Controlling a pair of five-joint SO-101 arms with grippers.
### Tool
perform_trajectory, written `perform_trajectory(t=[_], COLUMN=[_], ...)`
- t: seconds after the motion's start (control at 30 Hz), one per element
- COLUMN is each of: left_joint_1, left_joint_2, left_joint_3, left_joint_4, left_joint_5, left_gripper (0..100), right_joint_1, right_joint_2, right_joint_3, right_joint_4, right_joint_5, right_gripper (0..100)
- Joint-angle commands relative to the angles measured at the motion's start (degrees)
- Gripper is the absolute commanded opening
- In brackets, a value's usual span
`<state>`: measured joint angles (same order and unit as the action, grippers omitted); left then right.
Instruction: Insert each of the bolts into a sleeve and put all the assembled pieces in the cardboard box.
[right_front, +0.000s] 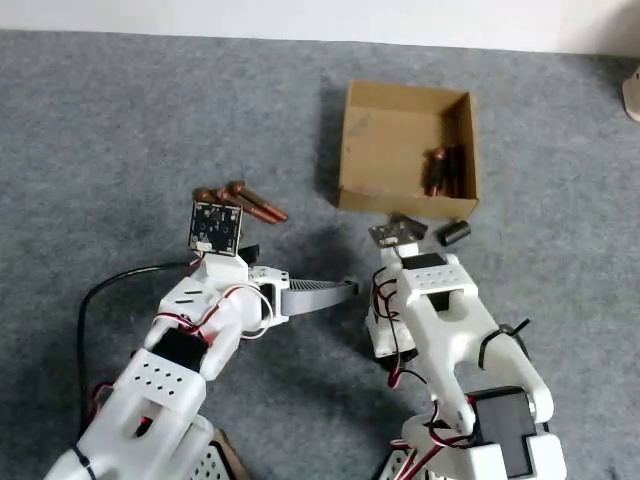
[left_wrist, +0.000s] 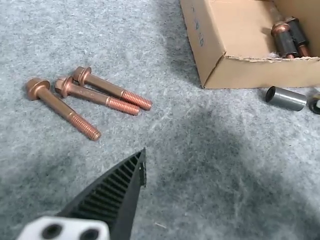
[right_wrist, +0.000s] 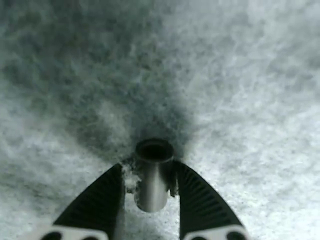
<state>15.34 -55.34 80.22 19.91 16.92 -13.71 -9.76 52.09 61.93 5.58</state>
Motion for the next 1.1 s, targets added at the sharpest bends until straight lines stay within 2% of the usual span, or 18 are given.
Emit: perform_trajectory(t=[0.0,0.3,0.63,0.83,1.07], left_joint_1=[-0.40,-0.31,-0.22,-0.22,-0.22], left_joint_2=[-1.01,-1.01,-1.01,-1.01,-1.01], left_joint_3=[-0.75,-0.75,-0.75,-0.75,-0.75], left_joint_4=[-0.18,-0.18,-0.18,-0.18,-0.18], left_joint_5=[0.18,0.18,0.18,0.18,0.18], left_gripper=[63,63,63,63,63], right_joint_1=[0.75,0.66,0.66,0.40,0.40], right_joint_2=[0.22,-6.64,-8.48,-8.40,-8.40], right_joint_3=[-0.40,-2.77,-2.24,-2.24,-2.24], right_joint_4=[-0.48,6.11,6.02,6.11,6.11], right_joint_5=[0.44,0.44,-0.35,-1.67,-1.58], right_gripper=[0.7,0.7,1.2,13.2,13.8])
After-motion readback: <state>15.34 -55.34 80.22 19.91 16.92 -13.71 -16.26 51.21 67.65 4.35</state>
